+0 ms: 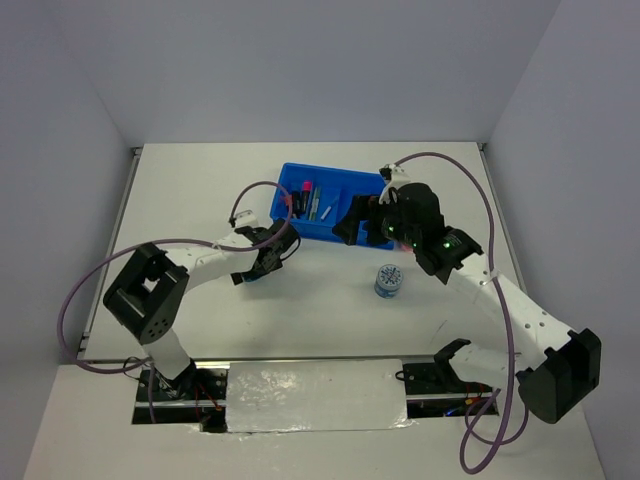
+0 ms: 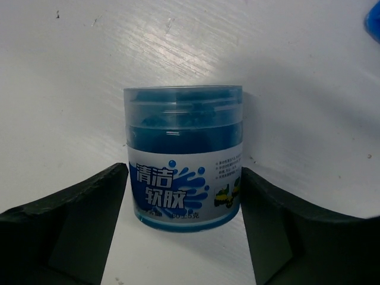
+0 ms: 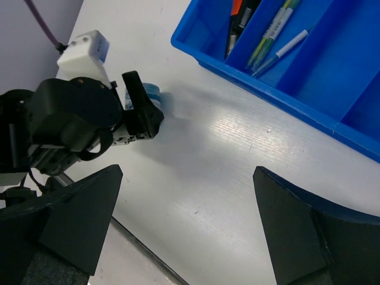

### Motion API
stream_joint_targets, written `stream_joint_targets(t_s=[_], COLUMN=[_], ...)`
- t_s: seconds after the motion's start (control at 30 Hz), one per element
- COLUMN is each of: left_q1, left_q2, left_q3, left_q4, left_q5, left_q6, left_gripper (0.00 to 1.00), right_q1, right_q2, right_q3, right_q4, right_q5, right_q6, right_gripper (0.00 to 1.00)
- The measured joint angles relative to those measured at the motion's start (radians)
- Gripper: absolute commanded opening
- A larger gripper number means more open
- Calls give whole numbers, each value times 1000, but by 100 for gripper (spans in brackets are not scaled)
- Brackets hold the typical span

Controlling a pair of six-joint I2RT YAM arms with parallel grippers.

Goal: Sort the stationery into containers
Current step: Pick up the stationery from the center of the board.

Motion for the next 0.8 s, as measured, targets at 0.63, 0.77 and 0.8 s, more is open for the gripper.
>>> stream_joint_targets(t_s=[0.63,0.77,0.8], left_q1=[-216,-228,-227], left_q2=[-661,-886,-908], left_q3=[-549,-736,-756], left_q4=[710,984,1025], left_q5=[196,334,362], left_q6=[479,638,671], left_gripper=[0,0,0], right_q1=[7,32,45], right_q2=[-142,-157,-150], right_q3=[-72,-80,-81], right_q4=[54,64,63], right_q5=[-9,12,18], right_q6=[94,198,222], right_gripper=[100,100,100])
